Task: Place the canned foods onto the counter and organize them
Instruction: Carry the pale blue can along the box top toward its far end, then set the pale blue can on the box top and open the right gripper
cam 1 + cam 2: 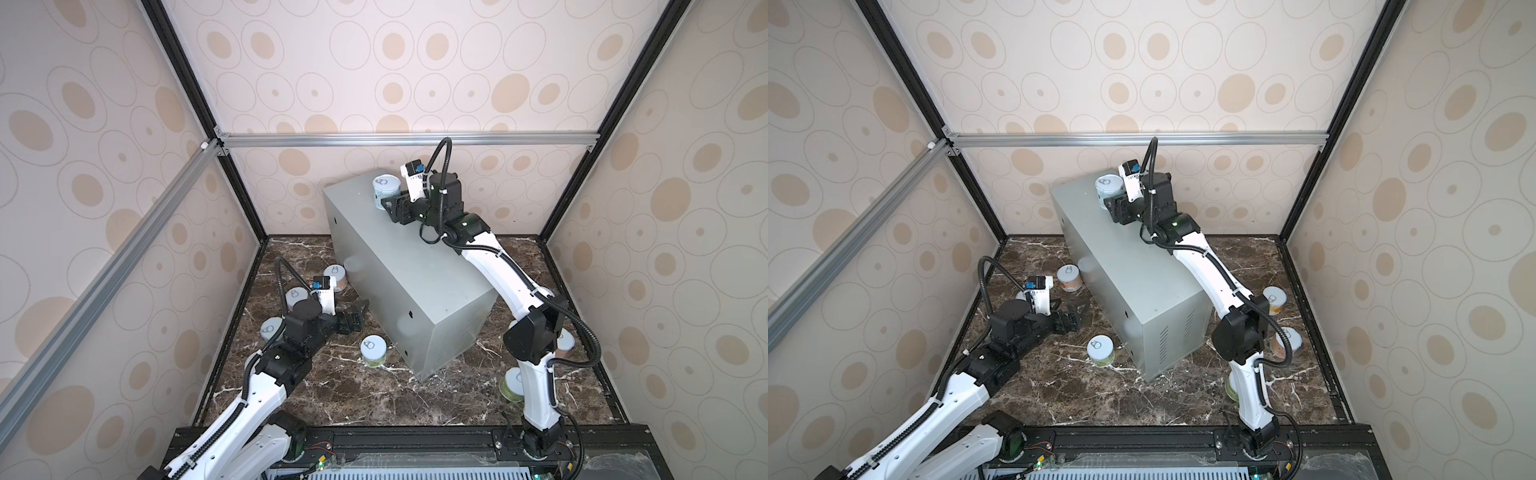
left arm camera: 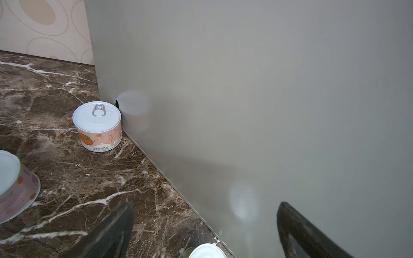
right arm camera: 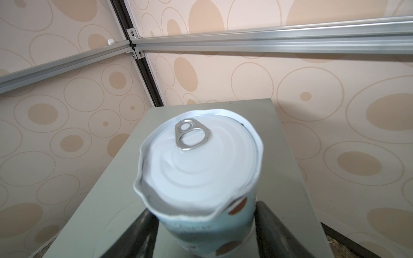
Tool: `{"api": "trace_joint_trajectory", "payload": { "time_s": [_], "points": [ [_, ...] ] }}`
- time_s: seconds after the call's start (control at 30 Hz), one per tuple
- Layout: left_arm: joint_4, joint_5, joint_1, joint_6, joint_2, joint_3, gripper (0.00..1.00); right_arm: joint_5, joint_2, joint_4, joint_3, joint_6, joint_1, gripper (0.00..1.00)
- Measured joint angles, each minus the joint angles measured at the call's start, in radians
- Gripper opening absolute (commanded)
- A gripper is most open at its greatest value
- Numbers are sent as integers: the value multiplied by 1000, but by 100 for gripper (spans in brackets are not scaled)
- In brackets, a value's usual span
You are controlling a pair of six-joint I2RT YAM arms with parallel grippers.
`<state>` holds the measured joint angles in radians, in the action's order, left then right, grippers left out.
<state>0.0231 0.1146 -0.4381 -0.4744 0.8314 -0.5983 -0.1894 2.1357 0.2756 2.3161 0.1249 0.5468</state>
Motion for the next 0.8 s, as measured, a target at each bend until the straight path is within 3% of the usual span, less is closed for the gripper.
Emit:
{"api": "trace_joint_trajectory", "payload": {
  "time_s": [0.47,0.8],
  "points": [
    [-8,16,0,0,18,2,99,35,138,-1,193,2,-19,70],
    [29,5,0,2,27,-1,99,15,129,-11,169,14,-45,92]
  ]
}}
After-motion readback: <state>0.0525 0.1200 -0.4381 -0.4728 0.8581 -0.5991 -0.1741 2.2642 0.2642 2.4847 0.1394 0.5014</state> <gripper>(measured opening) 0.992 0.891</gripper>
